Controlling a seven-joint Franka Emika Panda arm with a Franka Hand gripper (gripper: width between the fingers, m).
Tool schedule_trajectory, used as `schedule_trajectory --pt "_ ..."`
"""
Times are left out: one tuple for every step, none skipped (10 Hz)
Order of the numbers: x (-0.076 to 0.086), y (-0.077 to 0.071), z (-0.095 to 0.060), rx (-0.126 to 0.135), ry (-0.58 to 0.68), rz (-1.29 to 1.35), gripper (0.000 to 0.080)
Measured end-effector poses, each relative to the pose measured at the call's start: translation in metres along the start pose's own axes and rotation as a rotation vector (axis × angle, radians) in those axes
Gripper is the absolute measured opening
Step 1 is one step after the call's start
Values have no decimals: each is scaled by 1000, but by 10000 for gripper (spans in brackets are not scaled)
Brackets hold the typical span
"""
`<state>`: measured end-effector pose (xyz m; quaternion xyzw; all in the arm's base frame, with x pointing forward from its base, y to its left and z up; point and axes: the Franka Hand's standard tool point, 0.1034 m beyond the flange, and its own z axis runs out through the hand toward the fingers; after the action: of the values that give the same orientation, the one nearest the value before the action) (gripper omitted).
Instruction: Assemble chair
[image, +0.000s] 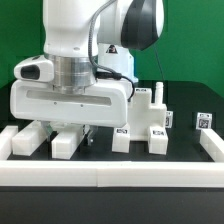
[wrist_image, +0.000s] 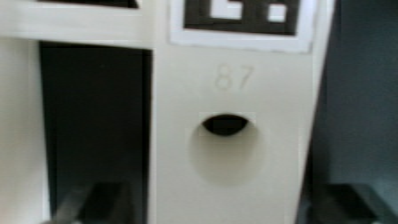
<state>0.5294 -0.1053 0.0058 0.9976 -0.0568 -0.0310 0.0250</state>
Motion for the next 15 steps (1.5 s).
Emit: schedule_trajectory --pt "0 0 0 0 0 1 440" --pt "0 1 0 0 0 2 285" --pt "0 2 0 0 0 2 286" --pt "0 2 0 0 0 3 286" --pt "0 2 0 0 0 3 286" --pt "0 2 0 0 0 3 286" --pt "0 0 -1 0 2 4 286" --pt "1 0 -4 2 5 4 286" --pt "2 1 -7 3 9 5 287" --pt "2 1 -12 6 14 2 287" --pt "1 1 -21 15 14 -2 287" --pt "-1 2 -32 26 14 -2 287" --pt "0 2 -41 34 19 1 287" --pt "0 1 -51 44 18 3 288" --pt "1 1 -63 56 20 7 288"
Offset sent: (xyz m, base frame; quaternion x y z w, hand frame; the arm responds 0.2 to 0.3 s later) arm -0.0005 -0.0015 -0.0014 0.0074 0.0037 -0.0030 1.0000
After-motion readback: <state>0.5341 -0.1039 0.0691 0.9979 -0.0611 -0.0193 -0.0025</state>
